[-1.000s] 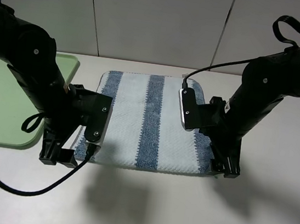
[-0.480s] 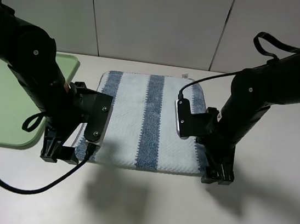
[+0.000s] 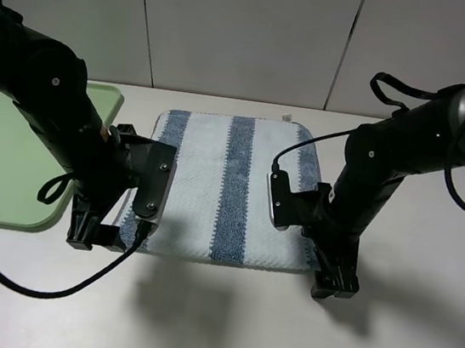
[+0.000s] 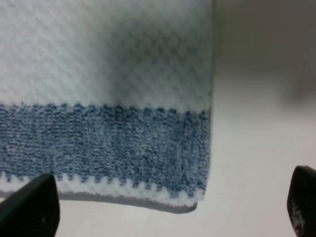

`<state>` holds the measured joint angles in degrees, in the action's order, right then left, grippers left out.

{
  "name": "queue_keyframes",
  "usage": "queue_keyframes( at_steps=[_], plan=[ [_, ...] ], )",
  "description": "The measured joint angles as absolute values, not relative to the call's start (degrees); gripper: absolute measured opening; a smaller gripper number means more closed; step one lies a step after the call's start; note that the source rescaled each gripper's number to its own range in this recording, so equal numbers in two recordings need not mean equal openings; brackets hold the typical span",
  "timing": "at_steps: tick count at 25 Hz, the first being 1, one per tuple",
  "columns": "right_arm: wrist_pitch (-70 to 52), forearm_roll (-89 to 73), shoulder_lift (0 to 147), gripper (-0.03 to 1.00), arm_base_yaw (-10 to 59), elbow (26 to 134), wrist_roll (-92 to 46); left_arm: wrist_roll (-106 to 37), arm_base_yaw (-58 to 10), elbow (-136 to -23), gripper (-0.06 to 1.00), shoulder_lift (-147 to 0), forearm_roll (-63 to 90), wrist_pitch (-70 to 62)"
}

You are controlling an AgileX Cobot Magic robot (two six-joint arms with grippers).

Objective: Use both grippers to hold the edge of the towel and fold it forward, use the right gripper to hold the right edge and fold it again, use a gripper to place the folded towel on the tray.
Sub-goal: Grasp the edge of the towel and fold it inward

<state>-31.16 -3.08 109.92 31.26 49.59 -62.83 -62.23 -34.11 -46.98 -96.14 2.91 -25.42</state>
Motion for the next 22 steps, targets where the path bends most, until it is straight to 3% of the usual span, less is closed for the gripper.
queue_keyframes(
  at_steps=[22],
  plan=[
    [-30.81, -3.20, 110.40, 1.00, 31.26, 49.67, -62.87, -63.55, -34.11, -46.98, 0.90, -105.92, 2.91, -20.73]
  ],
)
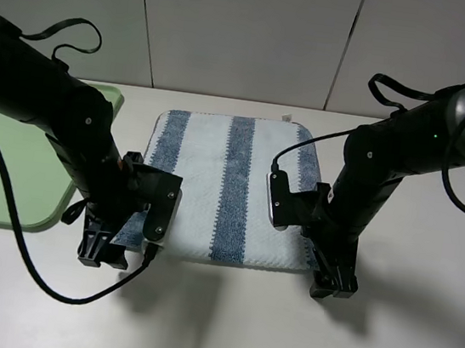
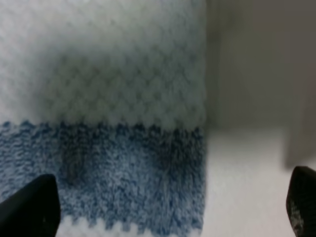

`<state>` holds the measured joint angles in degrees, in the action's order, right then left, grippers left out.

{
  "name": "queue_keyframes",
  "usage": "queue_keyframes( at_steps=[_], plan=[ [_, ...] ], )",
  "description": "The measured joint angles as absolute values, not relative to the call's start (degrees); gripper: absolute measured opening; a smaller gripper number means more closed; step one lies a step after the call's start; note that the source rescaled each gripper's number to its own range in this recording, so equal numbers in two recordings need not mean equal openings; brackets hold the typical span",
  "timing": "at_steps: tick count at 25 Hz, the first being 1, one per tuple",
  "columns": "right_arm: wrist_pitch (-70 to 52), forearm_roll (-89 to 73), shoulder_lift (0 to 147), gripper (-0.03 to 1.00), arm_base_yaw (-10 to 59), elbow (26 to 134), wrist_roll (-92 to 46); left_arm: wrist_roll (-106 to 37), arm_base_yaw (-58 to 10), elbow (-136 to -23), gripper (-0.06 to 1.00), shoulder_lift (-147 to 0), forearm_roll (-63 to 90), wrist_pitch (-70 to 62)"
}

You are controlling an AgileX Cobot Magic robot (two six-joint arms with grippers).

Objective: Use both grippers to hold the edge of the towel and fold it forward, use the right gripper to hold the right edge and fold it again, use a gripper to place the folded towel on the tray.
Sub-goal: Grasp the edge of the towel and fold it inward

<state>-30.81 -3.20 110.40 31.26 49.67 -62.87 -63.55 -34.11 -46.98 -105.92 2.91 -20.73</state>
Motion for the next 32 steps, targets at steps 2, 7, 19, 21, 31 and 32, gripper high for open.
queue_keyframes(
  at_steps=[2, 7, 19, 21, 31, 32],
  plan=[
    [-30.81, -3.37, 110.40, 1.00, 31.26, 49.67, -62.87, -63.61, -34.11, -46.98, 0.90, -106.83, 2.86, -20.58],
    [-30.75, -3.47, 110.40, 1.00, 31.26, 49.67, -62.87, -63.74, -34.11, -47.03, 0.90, -108.41, 2.86, -20.05],
    [-30.64, -3.81, 110.40, 1.00, 31.26, 49.67, -62.87, -63.74, -34.11, -47.09, 0.62, -108.79, 3.03, -18.99],
    [-30.29, -3.81, 110.40, 0.95, 31.26, 49.67, -62.87, -63.74, -34.11, -47.09, 0.53, -108.83, 3.03, -18.70],
    [-28.64, -4.13, 110.45, 0.38, 31.26, 49.89, -62.87, -63.74, -34.11, -47.09, 0.20, -108.90, 2.87, -17.64],
    [-28.40, -4.13, 110.49, 0.32, 31.26, 49.89, -62.87, -63.74, -34.11, -47.09, 0.17, -108.90, 2.87, -17.57]
  ],
)
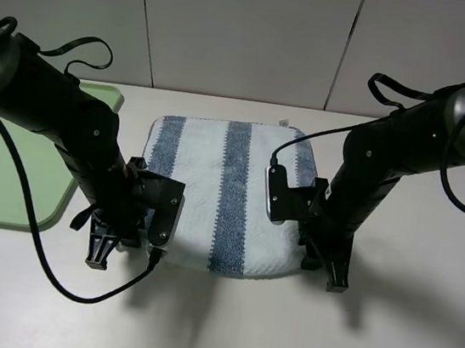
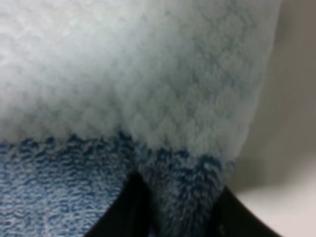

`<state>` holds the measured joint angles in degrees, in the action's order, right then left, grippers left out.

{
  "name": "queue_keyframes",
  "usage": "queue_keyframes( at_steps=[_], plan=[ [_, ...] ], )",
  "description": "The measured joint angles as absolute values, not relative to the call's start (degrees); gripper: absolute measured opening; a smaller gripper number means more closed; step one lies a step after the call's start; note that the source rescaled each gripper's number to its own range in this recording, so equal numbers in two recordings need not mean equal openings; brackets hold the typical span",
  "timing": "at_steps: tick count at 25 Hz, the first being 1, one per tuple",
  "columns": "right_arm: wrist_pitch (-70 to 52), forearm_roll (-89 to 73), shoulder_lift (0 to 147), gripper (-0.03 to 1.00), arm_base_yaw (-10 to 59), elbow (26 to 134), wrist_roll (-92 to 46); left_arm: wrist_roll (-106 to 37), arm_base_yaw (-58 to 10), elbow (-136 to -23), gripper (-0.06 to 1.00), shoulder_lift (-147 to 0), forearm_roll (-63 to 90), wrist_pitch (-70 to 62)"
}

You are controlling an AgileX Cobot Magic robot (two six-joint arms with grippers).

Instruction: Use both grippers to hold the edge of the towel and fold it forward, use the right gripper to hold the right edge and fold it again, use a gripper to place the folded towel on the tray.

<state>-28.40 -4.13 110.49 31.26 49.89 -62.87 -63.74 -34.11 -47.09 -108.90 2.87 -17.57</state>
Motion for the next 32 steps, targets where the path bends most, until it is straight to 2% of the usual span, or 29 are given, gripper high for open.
queue_keyframes(
  at_steps=[4, 7, 18, 32],
  plan=[
    [-27.69, -4.02, 110.49, 0.11, 31.26, 49.89, -62.87, -63.74, -34.11, -47.09, 0.06, -108.90, 2.87, -17.46],
    [-27.64, -4.02, 110.49, 0.00, 31.26, 49.95, -62.87, -63.74, -34.11, -47.09, 0.01, -108.90, 2.87, -17.46],
    [-27.79, -4.02, 110.17, 0.00, 31.26, 49.95, -62.89, -63.74, -34.11, -47.09, 0.00, -108.84, 2.80, -17.30],
    [-33.69, -4.07, 104.19, 0.00, 31.26, 49.72, -62.89, -63.74, -34.11, -46.98, 0.00, -102.97, 3.10, -21.70]
  ],
)
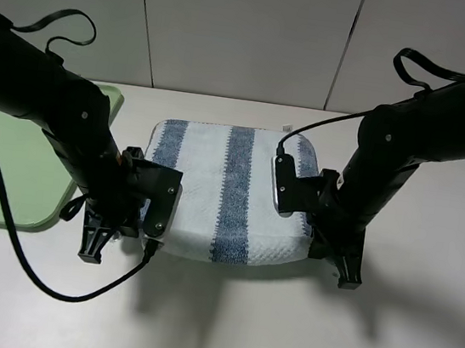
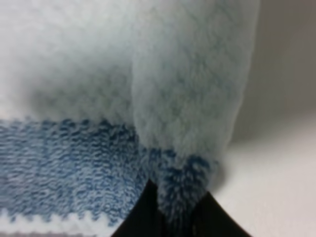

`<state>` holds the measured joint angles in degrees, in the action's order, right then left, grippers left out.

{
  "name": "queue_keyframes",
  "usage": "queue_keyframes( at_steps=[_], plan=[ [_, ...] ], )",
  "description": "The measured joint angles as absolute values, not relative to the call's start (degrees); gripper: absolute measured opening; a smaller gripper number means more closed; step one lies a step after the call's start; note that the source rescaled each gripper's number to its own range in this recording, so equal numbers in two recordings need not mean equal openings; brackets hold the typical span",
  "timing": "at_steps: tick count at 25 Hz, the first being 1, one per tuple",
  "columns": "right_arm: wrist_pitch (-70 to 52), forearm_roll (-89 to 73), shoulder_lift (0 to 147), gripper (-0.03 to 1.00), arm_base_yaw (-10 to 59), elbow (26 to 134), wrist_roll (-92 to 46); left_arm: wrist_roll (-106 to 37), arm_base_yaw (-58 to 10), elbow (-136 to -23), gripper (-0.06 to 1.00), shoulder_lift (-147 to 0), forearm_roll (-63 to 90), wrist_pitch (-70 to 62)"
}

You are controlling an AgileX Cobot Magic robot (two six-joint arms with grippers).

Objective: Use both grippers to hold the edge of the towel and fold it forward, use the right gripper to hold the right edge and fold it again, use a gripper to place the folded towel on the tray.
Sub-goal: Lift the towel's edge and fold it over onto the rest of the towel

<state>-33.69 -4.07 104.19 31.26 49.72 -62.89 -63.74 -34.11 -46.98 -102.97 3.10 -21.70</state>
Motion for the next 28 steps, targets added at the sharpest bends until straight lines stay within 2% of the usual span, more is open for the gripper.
queue_keyframes(
  at_steps=[19, 28],
  plan=[
    [-43.54, -10.45, 97.33, 0.00, 31.26, 49.68, -61.56, -63.74, -34.11, -46.98, 0.00, -95.61, 5.48, -38.27],
    [-49.01, -11.88, 92.98, 0.00, 31.26, 49.68, -56.33, -63.74, -34.70, -46.98, 0.00, -91.50, 7.05, -43.73]
  ],
)
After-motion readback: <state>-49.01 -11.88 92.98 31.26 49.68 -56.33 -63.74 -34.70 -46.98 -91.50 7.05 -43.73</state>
